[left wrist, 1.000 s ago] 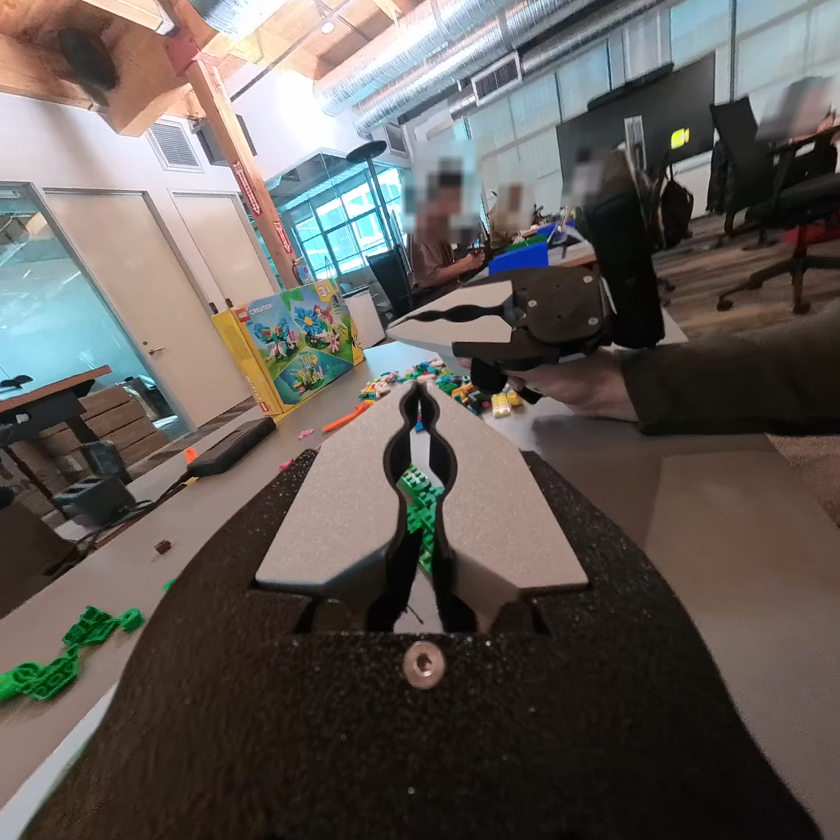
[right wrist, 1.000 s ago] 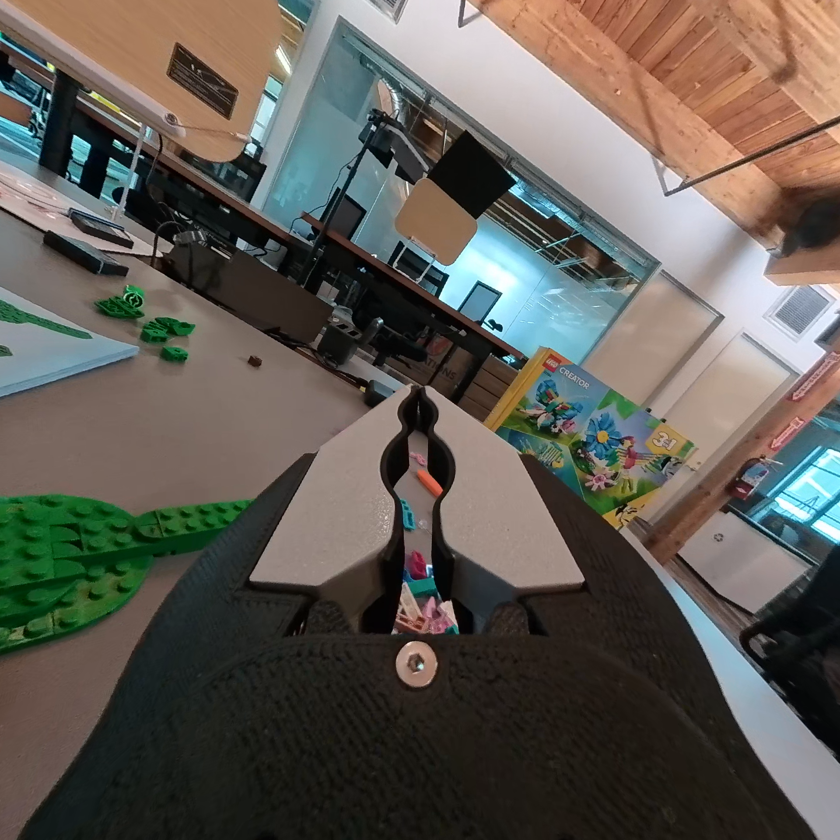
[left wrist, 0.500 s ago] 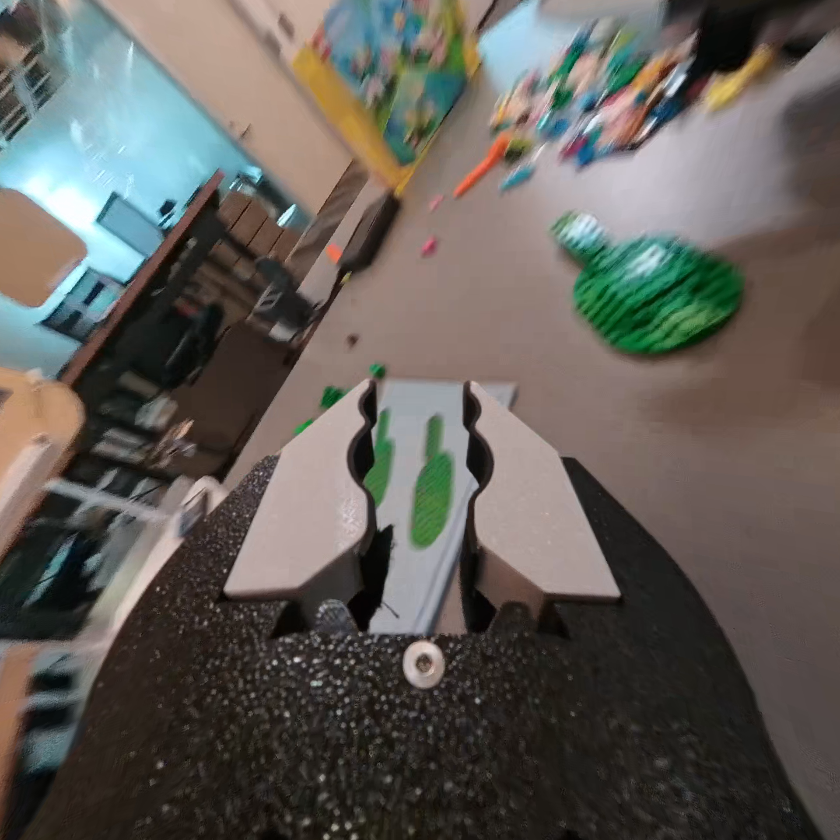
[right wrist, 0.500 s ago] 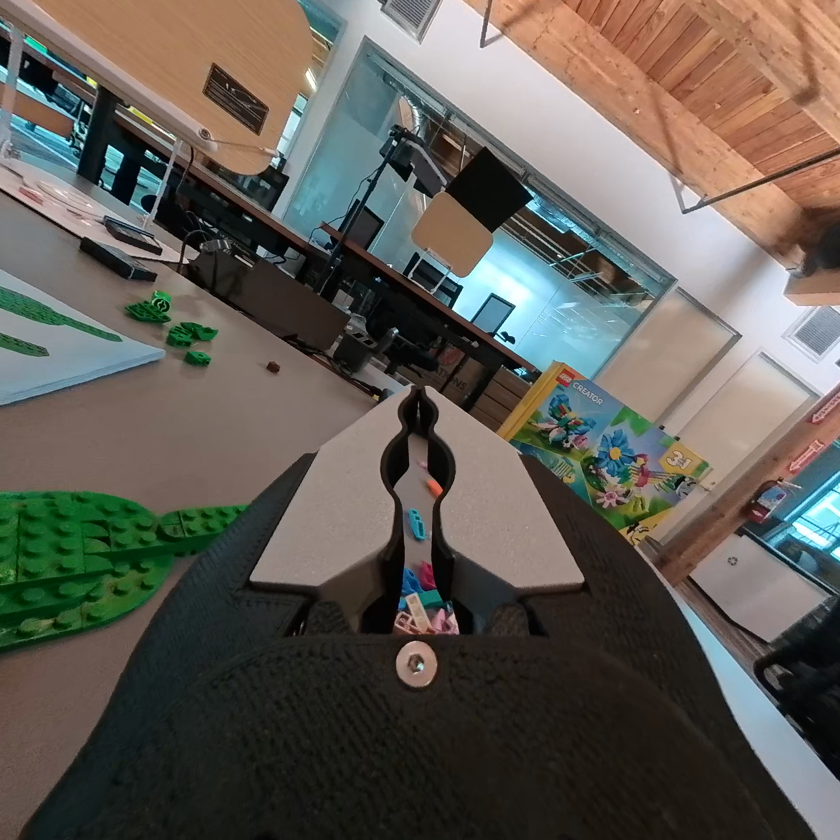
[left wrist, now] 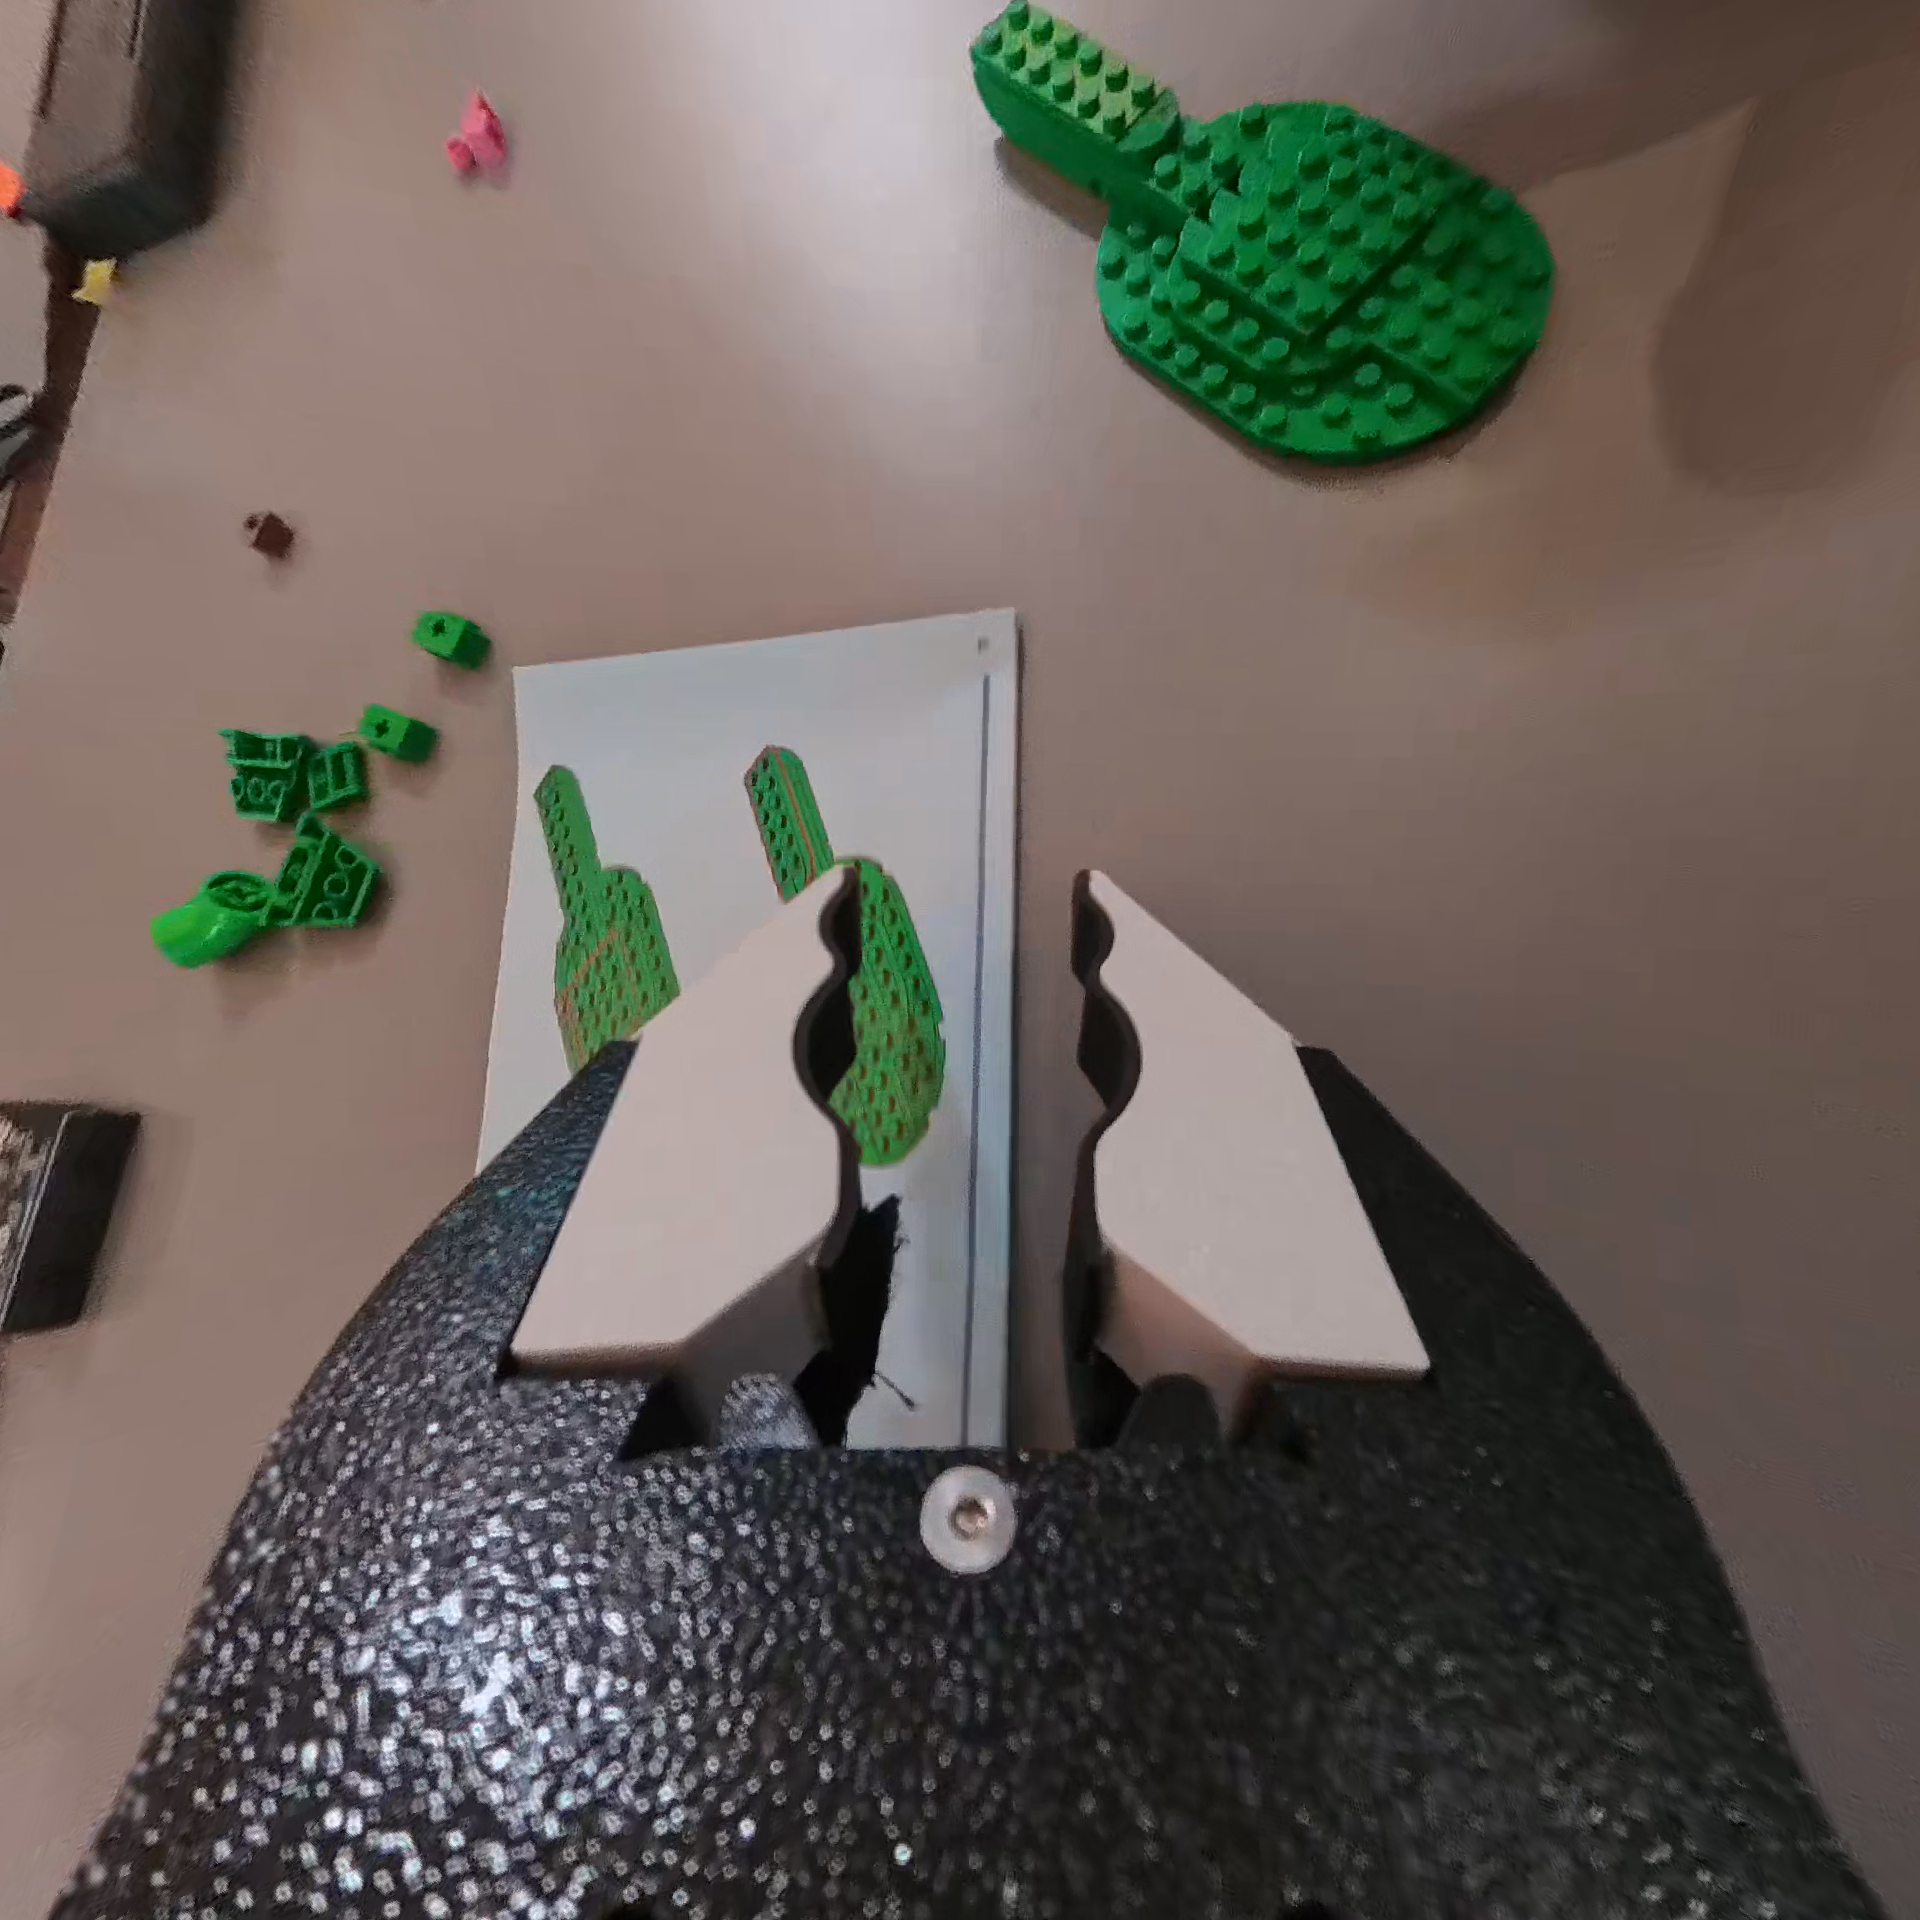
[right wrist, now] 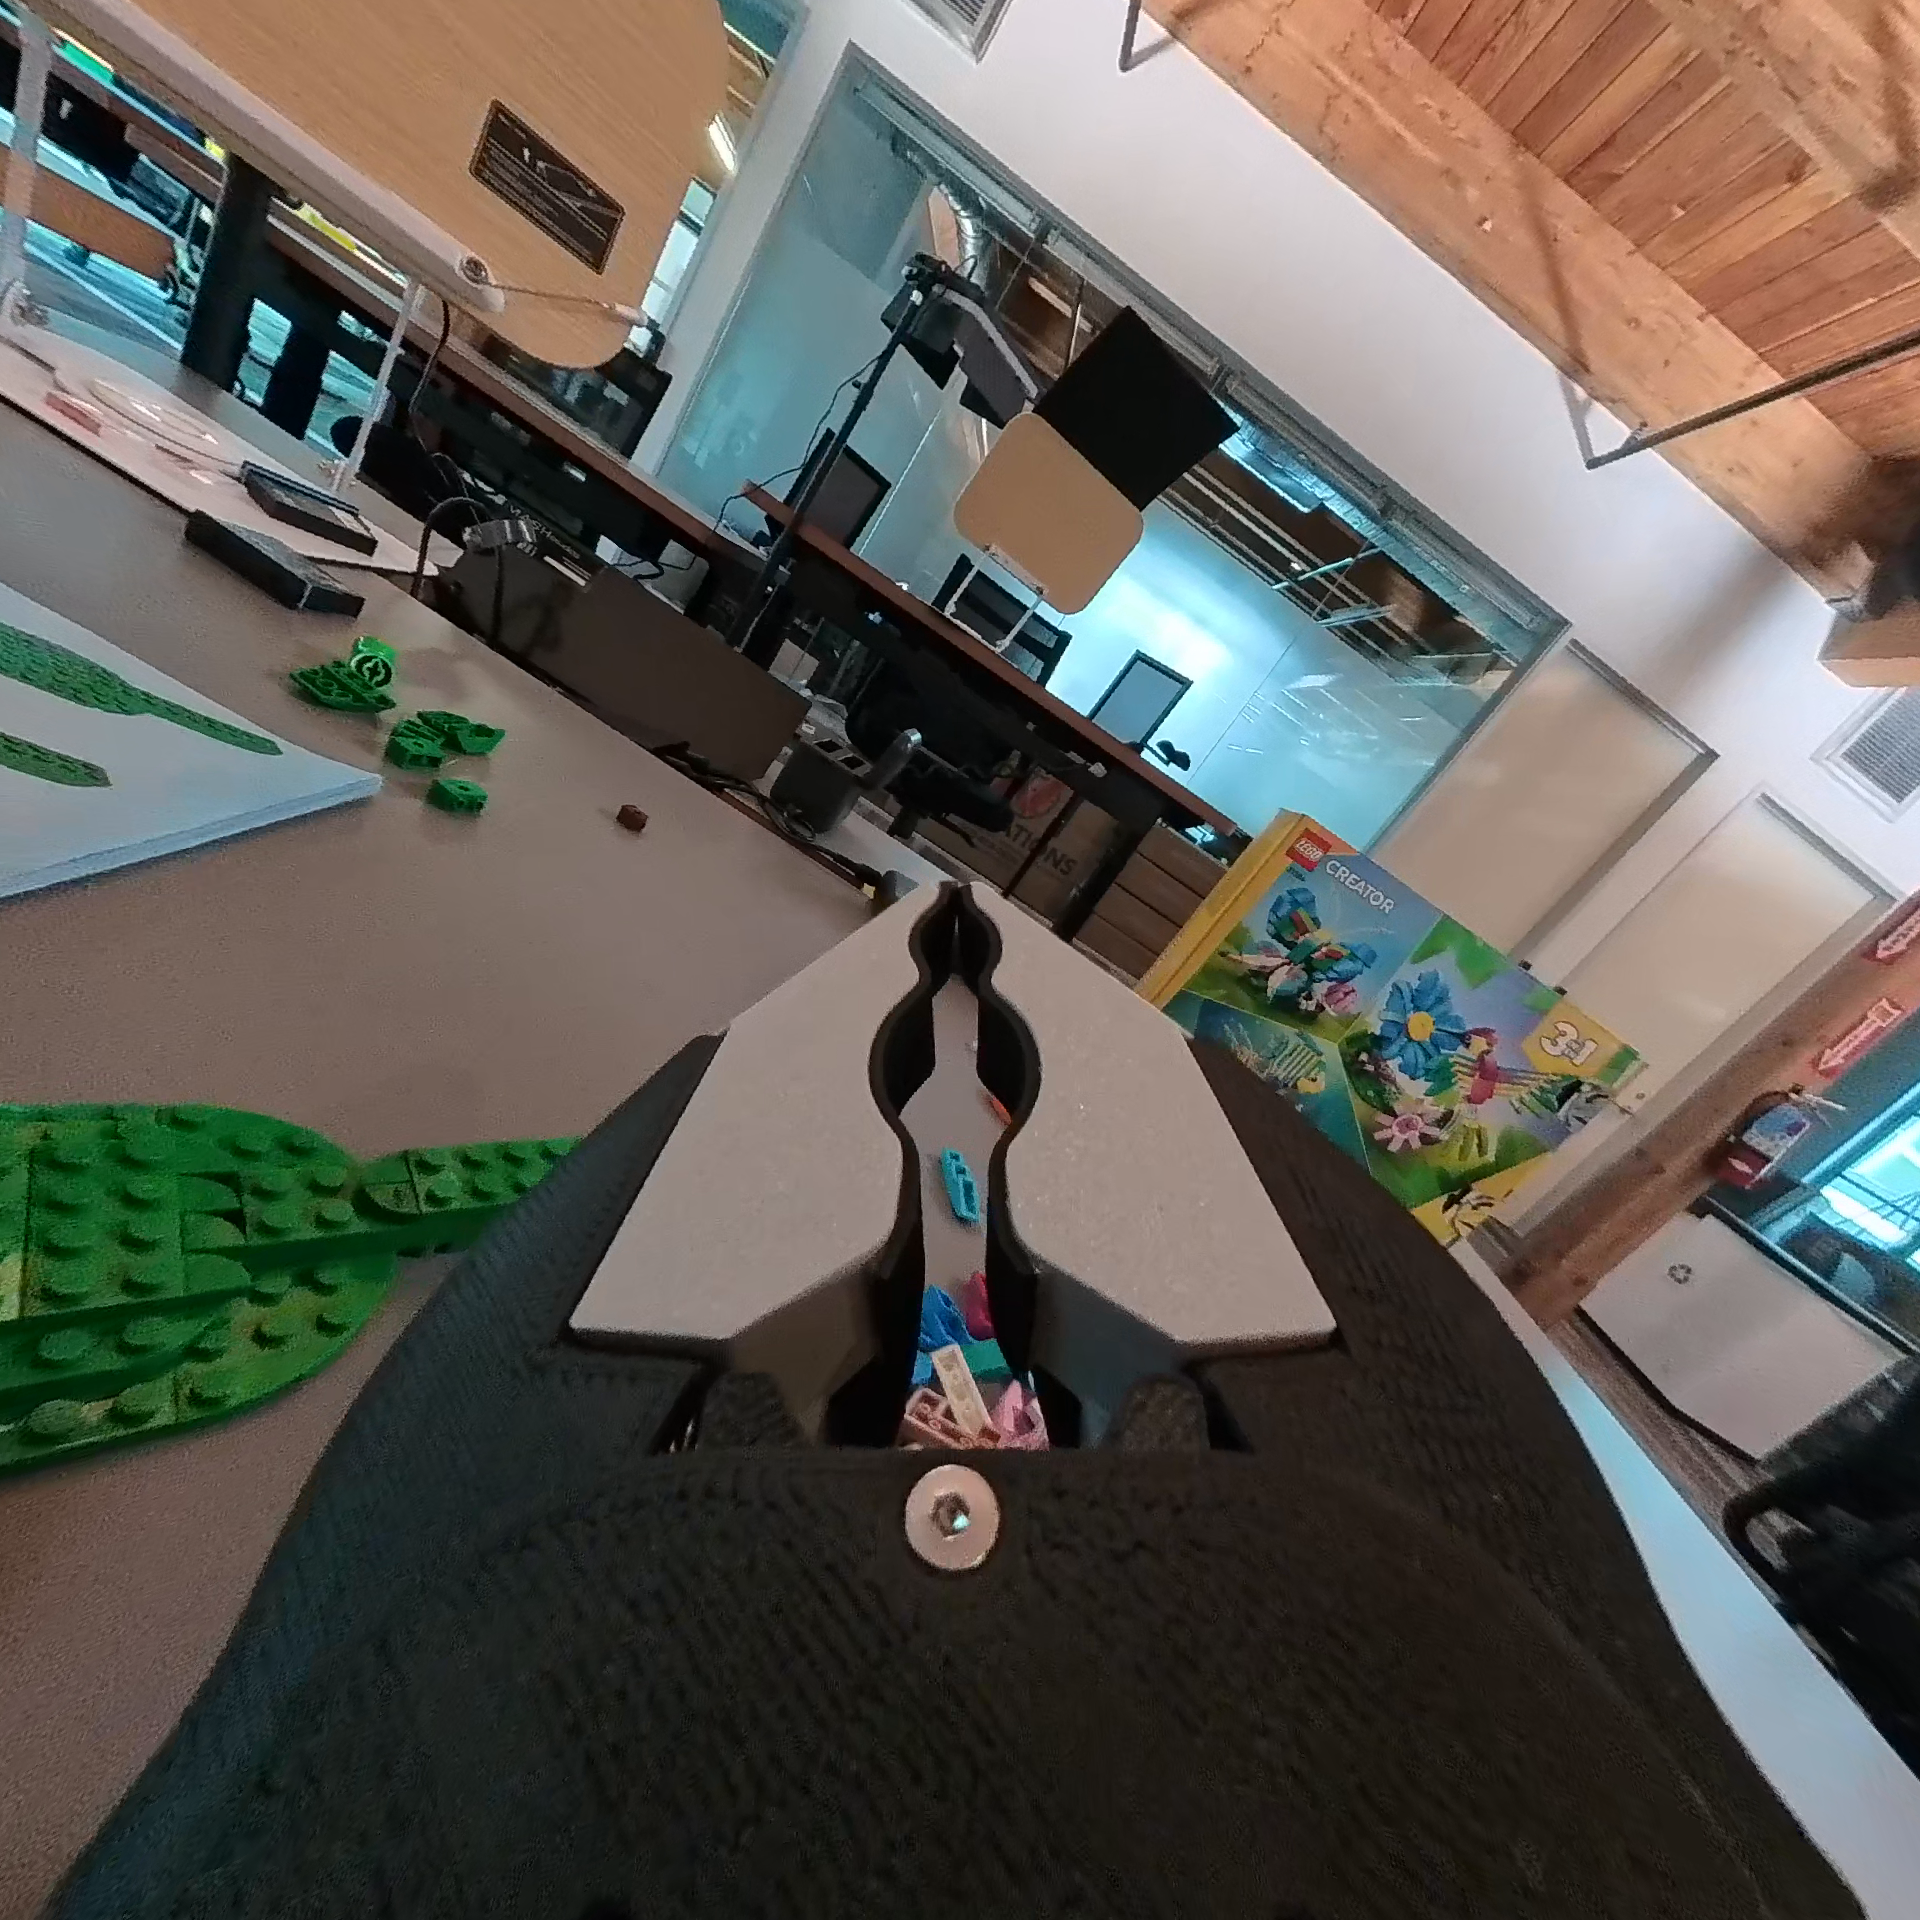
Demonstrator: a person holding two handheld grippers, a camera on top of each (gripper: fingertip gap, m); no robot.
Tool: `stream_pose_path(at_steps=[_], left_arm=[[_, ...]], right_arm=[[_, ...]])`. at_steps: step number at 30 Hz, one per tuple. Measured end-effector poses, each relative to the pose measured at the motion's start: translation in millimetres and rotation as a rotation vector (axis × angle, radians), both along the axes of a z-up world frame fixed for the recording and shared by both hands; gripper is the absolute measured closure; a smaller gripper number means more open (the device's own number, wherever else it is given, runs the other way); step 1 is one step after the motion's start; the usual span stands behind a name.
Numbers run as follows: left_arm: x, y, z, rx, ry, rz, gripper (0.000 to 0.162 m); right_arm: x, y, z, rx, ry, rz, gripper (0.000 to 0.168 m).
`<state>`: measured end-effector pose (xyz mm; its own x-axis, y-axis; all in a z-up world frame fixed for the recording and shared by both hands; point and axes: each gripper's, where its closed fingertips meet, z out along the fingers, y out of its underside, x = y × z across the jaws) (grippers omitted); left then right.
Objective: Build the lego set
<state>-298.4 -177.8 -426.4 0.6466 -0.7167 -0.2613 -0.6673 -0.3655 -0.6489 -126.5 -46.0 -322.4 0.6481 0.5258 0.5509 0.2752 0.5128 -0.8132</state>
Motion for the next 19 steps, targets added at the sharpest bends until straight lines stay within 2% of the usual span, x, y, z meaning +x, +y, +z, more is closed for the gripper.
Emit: stream_pose_path(at_steps=[6, 10, 14, 19], left_arm=[[29.2, 26.5, 7.3, 0.037, -0.01, -0.053, 0.124], [23.6, 37.4, -4.6, -0.015, 0.041, 0.004, 0.122], [20.4, 34.1, -8.8, -0.06, 0.006, 0.014, 0.125], [23.1, 30.5, -10.1, -0.065, -0.022, -0.012, 0.135]], right_arm=[[0.2, 2.6, -1.6, -0.008, -0.005, -0.006, 0.168], [0.6, 3.7, -2.8, -0.014, -0.007, -0.009, 0.168], [5.1, 9.7, -4.2, -0.029, -0.01, -0.051, 0.168], [7.8, 14.9, -6.4, -0.064, 0.005, -0.063, 0.168]])
